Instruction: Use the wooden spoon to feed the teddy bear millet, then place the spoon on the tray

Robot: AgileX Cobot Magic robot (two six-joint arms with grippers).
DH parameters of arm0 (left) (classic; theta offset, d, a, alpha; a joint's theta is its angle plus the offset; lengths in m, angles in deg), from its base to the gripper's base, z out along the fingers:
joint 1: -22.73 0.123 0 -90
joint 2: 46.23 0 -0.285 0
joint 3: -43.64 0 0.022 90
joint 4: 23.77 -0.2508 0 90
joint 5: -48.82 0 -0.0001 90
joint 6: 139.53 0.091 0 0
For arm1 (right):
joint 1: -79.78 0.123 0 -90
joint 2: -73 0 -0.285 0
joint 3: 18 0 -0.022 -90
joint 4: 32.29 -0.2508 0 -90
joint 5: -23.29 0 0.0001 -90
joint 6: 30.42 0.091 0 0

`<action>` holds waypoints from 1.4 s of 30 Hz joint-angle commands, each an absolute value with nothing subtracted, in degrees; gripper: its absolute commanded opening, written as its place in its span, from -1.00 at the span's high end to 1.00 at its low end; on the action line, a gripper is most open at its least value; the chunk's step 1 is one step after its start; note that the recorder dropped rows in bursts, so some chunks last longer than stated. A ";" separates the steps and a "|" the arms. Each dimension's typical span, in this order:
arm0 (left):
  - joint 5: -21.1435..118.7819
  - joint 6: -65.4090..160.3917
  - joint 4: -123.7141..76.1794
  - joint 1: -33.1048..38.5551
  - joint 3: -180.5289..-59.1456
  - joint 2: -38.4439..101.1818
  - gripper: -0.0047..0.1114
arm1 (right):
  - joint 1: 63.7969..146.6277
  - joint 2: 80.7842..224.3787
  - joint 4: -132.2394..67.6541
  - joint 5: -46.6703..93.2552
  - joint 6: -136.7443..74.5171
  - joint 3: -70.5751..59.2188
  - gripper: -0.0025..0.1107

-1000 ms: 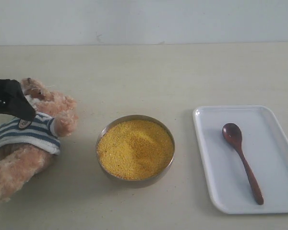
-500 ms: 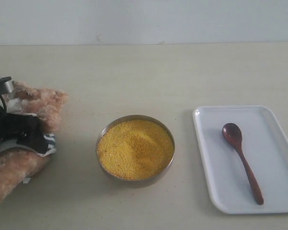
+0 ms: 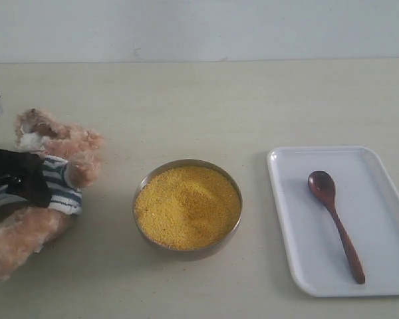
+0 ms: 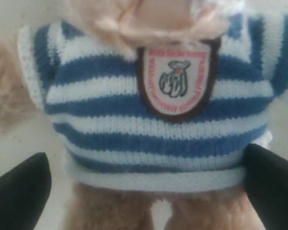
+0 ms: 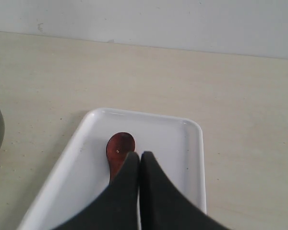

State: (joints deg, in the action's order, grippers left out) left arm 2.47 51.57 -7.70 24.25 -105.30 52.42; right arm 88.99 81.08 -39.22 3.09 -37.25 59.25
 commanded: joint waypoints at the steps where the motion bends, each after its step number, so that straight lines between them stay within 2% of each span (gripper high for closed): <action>1: 7.24 52.58 -2.64 23.97 -101.72 55.48 -0.97 | 88.95 80.78 -39.23 3.35 -36.97 59.22 0.96; 5: 8.06 59.70 6.13 23.97 -101.72 57.52 -0.97 | 88.95 80.78 -39.23 3.35 -36.97 59.22 0.96; 14: 4.62 60.34 5.49 23.97 -103.92 58.96 -0.97 | 88.95 80.78 -39.23 3.35 -36.97 59.22 0.96; 18: 2.99 56.09 0.96 23.47 -105.21 58.96 -0.95 | 88.95 80.78 -39.23 3.35 -36.97 59.22 0.96; 28: 3.02 41.99 -13.91 16.66 -106.21 58.96 -0.89 | 88.95 80.78 -39.23 3.35 -36.97 59.22 0.96; 34: 4.40 40.17 -15.44 15.13 -106.21 59.34 -0.86 | 88.95 80.78 -39.23 3.35 -36.97 59.22 0.96; 35: 4.40 40.05 -15.44 15.13 -106.21 59.49 -0.80 | 88.95 80.78 -39.23 3.35 -36.97 59.22 0.96; 38: 4.19 40.05 -15.44 15.13 -106.21 59.85 -0.26 | 88.95 80.78 -39.23 3.35 -36.97 59.22 0.96; 42: 2.60 43.20 -14.54 15.13 -106.66 59.07 0.79 | 88.95 80.78 -39.23 3.35 -36.97 59.22 0.96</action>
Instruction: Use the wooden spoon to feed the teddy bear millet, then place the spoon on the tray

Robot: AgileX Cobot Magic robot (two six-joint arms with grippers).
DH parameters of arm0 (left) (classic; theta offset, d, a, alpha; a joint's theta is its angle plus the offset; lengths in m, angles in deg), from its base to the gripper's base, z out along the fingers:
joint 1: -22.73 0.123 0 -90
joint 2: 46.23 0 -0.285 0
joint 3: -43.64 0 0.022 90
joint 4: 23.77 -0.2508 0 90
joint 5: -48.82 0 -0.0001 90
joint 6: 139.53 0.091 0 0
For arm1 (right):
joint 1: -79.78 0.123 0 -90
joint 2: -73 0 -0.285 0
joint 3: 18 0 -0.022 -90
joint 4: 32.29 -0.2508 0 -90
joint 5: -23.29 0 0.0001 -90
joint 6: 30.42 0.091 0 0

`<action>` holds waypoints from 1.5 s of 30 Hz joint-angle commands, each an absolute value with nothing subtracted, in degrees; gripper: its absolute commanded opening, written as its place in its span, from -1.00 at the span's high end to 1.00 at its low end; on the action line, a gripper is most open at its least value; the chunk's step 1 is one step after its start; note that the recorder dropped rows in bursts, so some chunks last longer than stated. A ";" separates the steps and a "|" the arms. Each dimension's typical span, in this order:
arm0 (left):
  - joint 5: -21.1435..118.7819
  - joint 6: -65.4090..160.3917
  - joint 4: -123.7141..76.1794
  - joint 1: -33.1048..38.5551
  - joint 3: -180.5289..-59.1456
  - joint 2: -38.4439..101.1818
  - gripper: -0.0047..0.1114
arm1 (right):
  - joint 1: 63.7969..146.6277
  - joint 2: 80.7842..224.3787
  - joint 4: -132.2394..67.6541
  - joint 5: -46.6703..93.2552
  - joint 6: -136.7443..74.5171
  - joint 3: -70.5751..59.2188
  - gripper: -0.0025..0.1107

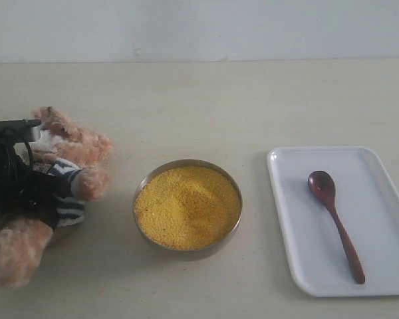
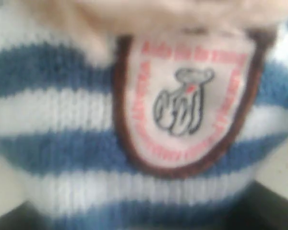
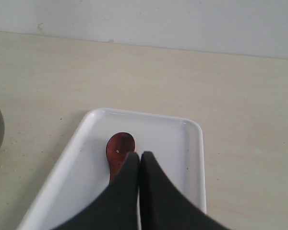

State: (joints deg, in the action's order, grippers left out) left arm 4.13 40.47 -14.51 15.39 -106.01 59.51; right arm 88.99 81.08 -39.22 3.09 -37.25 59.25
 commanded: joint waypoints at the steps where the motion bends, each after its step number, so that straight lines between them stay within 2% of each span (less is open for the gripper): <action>1: 1.25 46.09 -14.05 15.13 -107.39 58.64 0.84 | 88.95 80.78 -39.23 3.35 -36.97 59.22 0.96; 6: -2.39 53.78 -10.70 14.76 -109.24 54.68 0.85 | 88.95 80.78 -39.23 3.35 -36.97 59.22 0.96; 12: -3.97 66.52 -11.00 9.41 -109.07 47.62 0.85 | 88.95 80.78 -39.23 3.35 -36.97 59.22 0.96; 17: -10.53 71.17 -15.85 6.65 -108.93 44.06 0.85 | 88.95 80.78 -39.17 7.75 -36.97 59.22 0.96; 21: -5.96 71.29 -15.83 6.18 -105.99 42.44 0.85 | 88.95 80.78 -41.52 20.56 -34.20 59.22 0.96; 25: -0.04 74.55 -16.27 6.18 -102.43 41.76 0.85 | 88.95 80.78 -56.72 39.12 -14.62 59.22 0.96; 27: 0.74 75.21 -17.28 6.18 -102.14 41.67 0.85 | 88.95 80.78 -56.80 43.04 -9.88 58.66 0.96; 30: 1.36 74.16 -17.64 6.18 -102.25 41.67 0.85 | 88.95 83.58 -47.51 33.62 -10.10 51.14 0.96; 34: 1.49 73.24 -17.63 6.18 -102.25 41.67 0.85 | 88.95 98.83 -28.68 21.27 -10.19 40.11 0.96; 36: 1.49 73.24 -17.63 6.18 -102.25 41.67 0.85 | 88.95 107.29 -25.89 14.89 -10.60 34.24 0.91; 38: 1.49 73.24 -17.63 6.18 -102.25 41.67 0.85 | 88.95 116.68 -26.02 2.82 -16.34 28.38 0.76; 40: 1.49 73.24 -17.63 6.18 -102.25 41.67 0.85 | 89.35 126.27 -29.63 -9.53 -22.69 22.50 0.52; 43: 1.49 73.24 -17.63 6.18 -102.25 41.67 0.85 | 91.88 138.71 -32.61 -21.49 -27.71 16.72 0.19; 45: 1.49 73.25 -17.80 6.18 -102.25 41.67 0.85 | 93.97 145.49 -32.86 -25.98 -27.71 14.79 0.07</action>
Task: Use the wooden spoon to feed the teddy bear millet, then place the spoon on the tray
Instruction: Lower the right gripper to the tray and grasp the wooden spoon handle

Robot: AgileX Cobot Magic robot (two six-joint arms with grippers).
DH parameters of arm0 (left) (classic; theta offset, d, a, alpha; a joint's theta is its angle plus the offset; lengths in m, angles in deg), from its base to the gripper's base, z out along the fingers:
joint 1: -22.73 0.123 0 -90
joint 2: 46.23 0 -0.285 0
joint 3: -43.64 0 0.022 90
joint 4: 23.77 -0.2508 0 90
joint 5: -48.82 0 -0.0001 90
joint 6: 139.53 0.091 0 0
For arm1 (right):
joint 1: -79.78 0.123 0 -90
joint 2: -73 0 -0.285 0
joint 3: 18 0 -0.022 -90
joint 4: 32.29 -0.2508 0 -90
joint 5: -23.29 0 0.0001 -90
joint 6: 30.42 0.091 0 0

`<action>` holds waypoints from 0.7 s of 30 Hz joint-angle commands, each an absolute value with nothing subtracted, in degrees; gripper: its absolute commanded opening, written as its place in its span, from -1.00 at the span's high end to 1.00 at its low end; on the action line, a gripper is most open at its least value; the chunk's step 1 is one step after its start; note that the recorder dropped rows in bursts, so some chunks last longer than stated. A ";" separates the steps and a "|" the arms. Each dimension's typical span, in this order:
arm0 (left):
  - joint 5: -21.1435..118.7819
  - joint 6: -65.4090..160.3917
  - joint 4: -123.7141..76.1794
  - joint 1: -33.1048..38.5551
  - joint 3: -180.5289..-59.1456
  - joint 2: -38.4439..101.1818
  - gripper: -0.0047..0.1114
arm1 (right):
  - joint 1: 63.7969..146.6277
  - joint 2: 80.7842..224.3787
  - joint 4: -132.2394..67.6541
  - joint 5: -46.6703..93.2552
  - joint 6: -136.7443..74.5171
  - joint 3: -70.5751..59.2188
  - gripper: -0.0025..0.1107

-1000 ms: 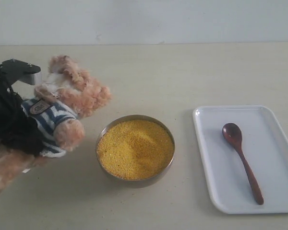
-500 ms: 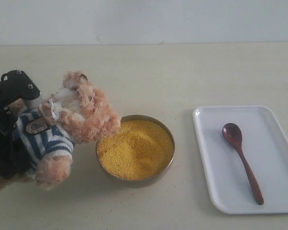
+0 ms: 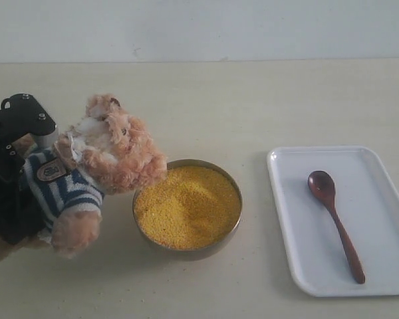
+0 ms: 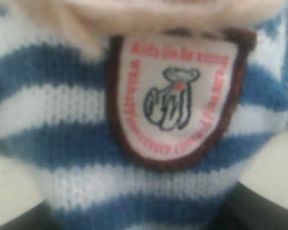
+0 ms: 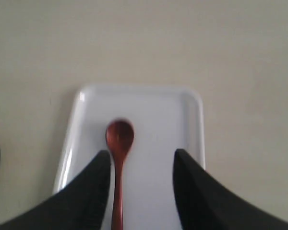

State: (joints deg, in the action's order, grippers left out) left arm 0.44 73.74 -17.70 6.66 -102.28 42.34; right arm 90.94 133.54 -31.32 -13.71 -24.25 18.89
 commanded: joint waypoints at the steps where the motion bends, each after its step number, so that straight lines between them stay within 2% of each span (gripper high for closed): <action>1: 1.49 73.25 -17.80 6.18 -102.25 41.67 0.85 | 95.09 148.68 -32.86 -27.14 -27.71 14.55 0.04; 8: 1.49 73.25 -17.80 6.18 -102.25 41.67 0.85 | 101.04 163.15 -32.86 -22.26 -27.01 14.55 0.00; 14: 1.49 73.25 -17.59 6.18 -102.25 41.67 0.85 | 101.03 169.62 -32.97 -16.34 -26.49 15.94 0.00; 19: 1.49 73.25 -17.59 6.18 -102.25 41.67 0.85 | 101.03 171.56 -32.97 -0.85 -24.75 23.46 0.00; 21: 1.63 73.25 -17.17 6.18 -102.25 41.67 0.85 | 101.03 172.40 -32.97 1.39 -24.16 24.54 0.00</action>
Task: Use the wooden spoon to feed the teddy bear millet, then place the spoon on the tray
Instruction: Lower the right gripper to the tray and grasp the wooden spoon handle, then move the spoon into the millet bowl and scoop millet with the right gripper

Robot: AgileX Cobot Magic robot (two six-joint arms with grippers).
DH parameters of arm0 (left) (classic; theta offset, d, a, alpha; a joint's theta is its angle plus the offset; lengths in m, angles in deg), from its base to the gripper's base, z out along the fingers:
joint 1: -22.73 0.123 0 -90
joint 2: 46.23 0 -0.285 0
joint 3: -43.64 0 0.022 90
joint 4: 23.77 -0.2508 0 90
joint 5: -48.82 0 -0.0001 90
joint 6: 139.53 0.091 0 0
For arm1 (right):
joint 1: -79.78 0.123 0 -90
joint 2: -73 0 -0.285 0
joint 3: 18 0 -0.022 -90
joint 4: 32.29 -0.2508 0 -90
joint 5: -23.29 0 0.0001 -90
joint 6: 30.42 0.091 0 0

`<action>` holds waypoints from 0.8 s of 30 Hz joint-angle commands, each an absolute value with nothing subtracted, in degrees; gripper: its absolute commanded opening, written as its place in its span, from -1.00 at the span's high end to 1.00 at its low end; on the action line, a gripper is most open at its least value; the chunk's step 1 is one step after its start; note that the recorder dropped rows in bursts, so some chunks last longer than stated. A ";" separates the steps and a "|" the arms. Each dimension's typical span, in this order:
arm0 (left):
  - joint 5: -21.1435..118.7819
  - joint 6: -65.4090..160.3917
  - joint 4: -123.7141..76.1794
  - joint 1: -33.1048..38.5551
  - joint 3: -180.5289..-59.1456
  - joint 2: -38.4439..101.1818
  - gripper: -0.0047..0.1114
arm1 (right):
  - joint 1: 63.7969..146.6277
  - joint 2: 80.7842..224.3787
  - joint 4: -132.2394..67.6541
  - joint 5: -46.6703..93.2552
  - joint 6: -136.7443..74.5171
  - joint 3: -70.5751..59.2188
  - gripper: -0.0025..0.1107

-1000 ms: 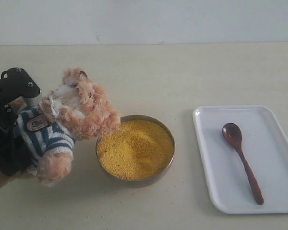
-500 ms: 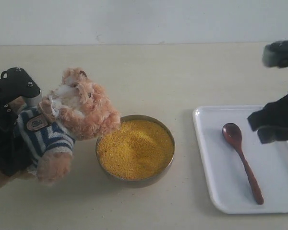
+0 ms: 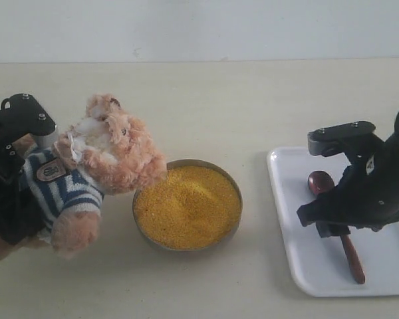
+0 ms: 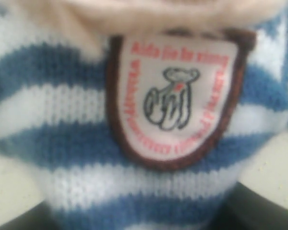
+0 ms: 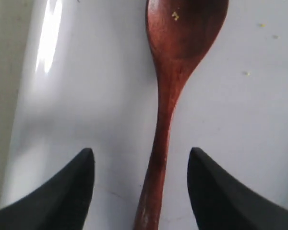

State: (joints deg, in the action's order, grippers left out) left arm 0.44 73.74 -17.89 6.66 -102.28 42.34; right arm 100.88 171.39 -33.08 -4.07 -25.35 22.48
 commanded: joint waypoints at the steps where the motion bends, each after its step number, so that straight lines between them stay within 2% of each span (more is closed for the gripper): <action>1: 1.63 73.25 -17.17 6.18 -102.25 41.67 0.85 | 101.03 172.85 -32.97 1.51 -24.16 24.51 0.00; 4: 1.63 73.25 -17.17 6.18 -102.25 41.67 0.85 | 101.03 175.91 -32.97 1.51 -24.40 24.51 0.01; 6: 1.63 73.25 -17.17 6.18 -102.25 41.67 0.85 | 101.03 176.80 -32.97 1.51 -24.40 24.51 0.16; 8: 1.63 73.25 -17.17 6.18 -102.25 41.67 0.85 | 101.03 176.62 -32.29 1.13 -24.40 24.51 0.62; 9: 1.63 73.25 -17.17 6.18 -102.25 41.67 0.85 | 101.03 175.94 -31.47 0.63 -24.40 24.51 0.98; 13: 1.17 73.25 -17.58 6.18 -102.25 41.67 0.85 | 101.07 169.70 -30.22 -8.49 -28.28 19.23 0.96; 17: -0.65 72.20 -19.90 6.18 -102.25 41.67 0.85 | 105.41 163.32 -24.64 -17.02 -30.42 13.32 0.96; 20: -0.65 67.75 -23.77 6.18 -102.37 41.67 0.85 | 113.70 160.35 -16.28 -22.78 -29.16 9.21 0.96; 24: -2.11 57.33 -31.91 6.18 -103.28 41.67 0.85 | 128.77 161.26 3.77 -33.16 -20.47 5.19 0.96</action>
